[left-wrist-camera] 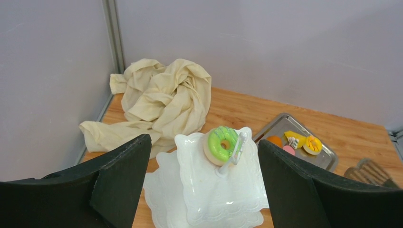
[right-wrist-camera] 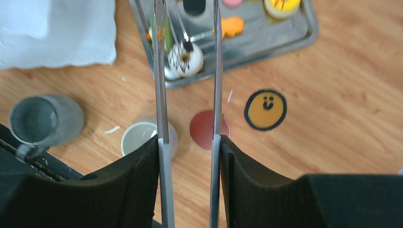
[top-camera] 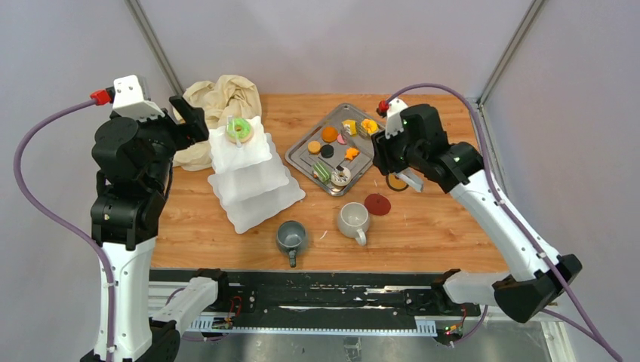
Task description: Serve the afternoon tea
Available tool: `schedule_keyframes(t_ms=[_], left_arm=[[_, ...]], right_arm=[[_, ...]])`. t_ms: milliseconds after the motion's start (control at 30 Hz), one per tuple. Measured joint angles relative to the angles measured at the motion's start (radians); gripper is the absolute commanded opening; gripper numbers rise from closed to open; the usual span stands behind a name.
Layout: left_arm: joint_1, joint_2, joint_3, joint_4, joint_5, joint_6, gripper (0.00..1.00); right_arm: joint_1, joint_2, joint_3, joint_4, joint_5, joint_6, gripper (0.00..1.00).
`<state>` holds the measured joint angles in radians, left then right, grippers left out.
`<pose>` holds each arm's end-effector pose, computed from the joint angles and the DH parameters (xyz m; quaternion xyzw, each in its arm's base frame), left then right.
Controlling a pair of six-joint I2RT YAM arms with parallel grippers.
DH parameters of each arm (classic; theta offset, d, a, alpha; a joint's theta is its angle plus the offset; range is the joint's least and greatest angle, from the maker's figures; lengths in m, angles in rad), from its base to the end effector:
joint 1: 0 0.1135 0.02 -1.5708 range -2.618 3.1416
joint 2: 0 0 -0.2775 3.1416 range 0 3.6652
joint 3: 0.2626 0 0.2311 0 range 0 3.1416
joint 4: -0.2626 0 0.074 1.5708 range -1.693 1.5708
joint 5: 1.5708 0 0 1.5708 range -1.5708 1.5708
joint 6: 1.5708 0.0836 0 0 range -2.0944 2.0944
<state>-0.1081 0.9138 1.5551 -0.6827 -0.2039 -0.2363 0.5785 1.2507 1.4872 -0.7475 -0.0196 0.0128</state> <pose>0.1502 0.0007 0.5084 -0.1163 0.7119 -0.0457 0.6911 0.2277 0.1507 0.4105 -0.2456 0.8272 0.1553 0.4810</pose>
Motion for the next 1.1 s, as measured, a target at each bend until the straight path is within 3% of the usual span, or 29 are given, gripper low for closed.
schedule_keyframes(t_ms=[233,600,1100], left_arm=[[0.000,0.002,0.005,-0.002,0.001,-0.001,0.87],[0.000,0.002,0.005,-0.002,0.001,-0.003,0.87],[0.000,0.002,0.005,-0.001,0.000,-0.003,0.87]], right_arm=[[-0.025,0.111,-0.167,-0.004,-0.060,0.005,0.44],[-0.040,0.256,-0.166,0.003,-0.093,-0.001,0.45],[-0.059,0.304,-0.134,-0.004,-0.087,0.002,0.43]])
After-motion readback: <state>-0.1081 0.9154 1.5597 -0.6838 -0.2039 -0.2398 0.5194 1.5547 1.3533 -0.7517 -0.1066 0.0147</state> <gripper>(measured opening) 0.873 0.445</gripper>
